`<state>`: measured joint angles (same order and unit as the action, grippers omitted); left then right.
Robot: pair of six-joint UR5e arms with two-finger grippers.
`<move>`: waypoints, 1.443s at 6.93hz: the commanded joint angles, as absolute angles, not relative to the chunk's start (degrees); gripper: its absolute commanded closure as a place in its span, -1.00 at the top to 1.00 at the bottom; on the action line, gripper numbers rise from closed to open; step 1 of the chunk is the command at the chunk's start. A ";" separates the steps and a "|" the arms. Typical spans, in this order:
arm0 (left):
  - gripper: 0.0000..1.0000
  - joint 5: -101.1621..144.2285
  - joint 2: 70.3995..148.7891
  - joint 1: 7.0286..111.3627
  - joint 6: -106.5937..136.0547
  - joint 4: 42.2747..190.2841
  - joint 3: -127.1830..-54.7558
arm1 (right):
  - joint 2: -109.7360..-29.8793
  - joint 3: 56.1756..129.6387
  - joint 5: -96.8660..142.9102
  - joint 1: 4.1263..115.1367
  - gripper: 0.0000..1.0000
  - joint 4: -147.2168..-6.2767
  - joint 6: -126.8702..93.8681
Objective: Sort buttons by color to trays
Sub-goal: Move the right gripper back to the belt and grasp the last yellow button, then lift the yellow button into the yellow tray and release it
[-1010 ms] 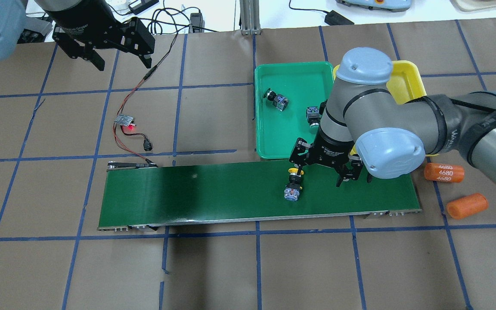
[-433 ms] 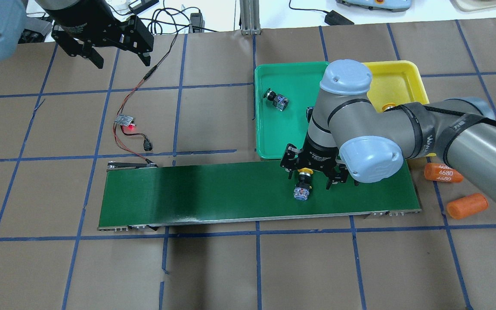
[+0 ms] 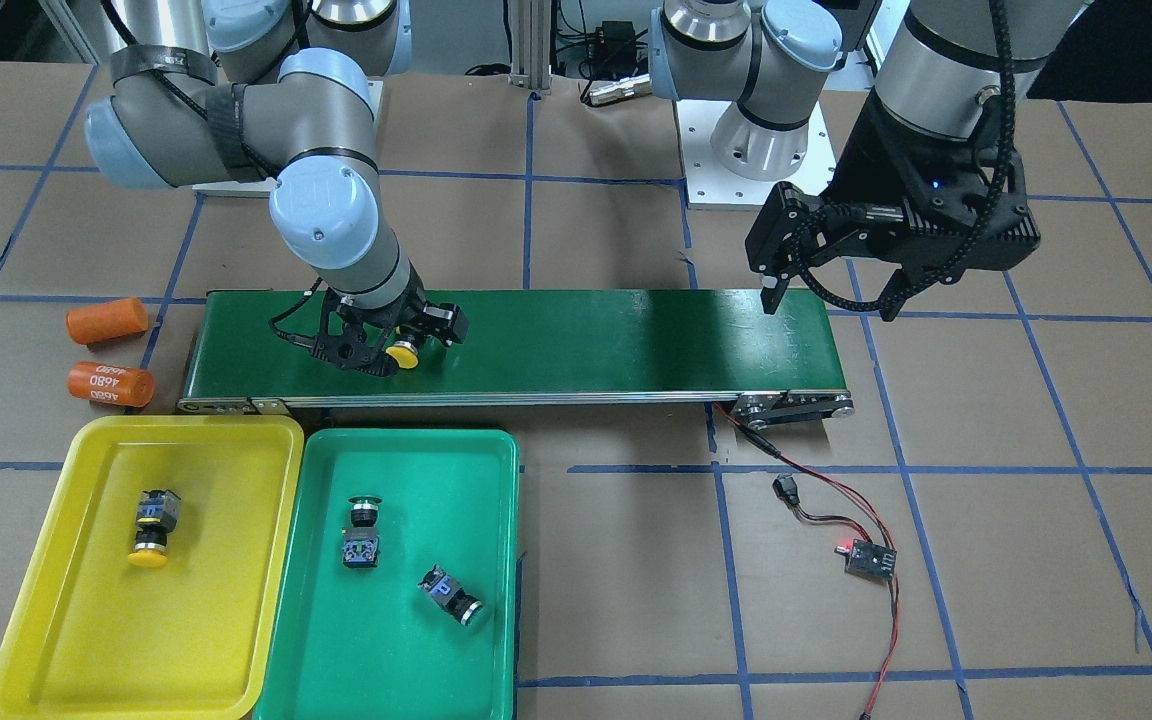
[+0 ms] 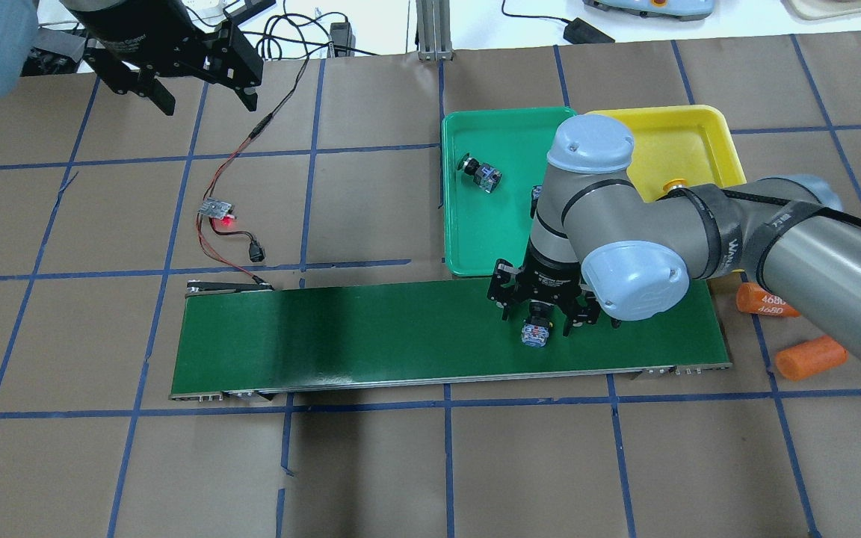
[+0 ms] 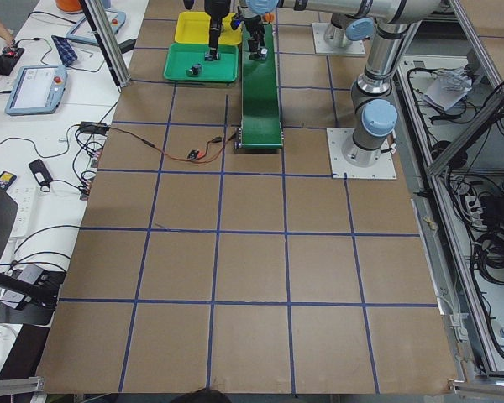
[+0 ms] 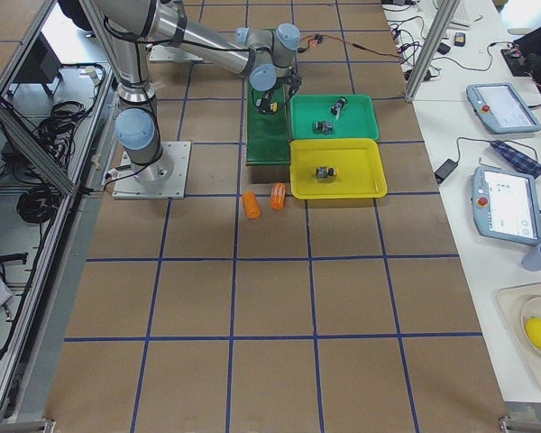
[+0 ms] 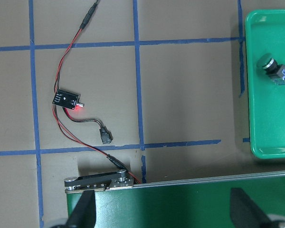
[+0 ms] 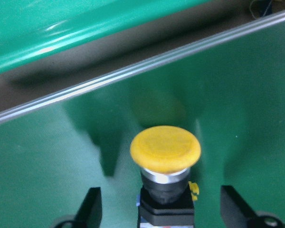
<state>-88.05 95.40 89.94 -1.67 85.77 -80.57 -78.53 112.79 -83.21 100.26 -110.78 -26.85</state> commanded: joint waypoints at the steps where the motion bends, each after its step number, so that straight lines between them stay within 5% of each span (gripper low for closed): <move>1: 1.00 -88.15 95.54 89.91 -1.67 87.26 -80.25 | -78.57 113.72 -83.41 100.20 -1.00 -109.95 -26.89; 5: 1.00 -88.15 95.54 89.91 -1.58 87.71 -80.24 | -80.95 106.47 -89.60 96.96 -1.00 -107.58 -25.85; 10: 1.00 -88.07 95.62 89.91 0.53 87.71 -80.60 | -65.53 93.88 -93.42 85.08 -1.00 -117.04 -7.66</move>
<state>-88.10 95.63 89.91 0.48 87.72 -80.55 -70.50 96.18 -92.56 86.11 -114.35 -10.32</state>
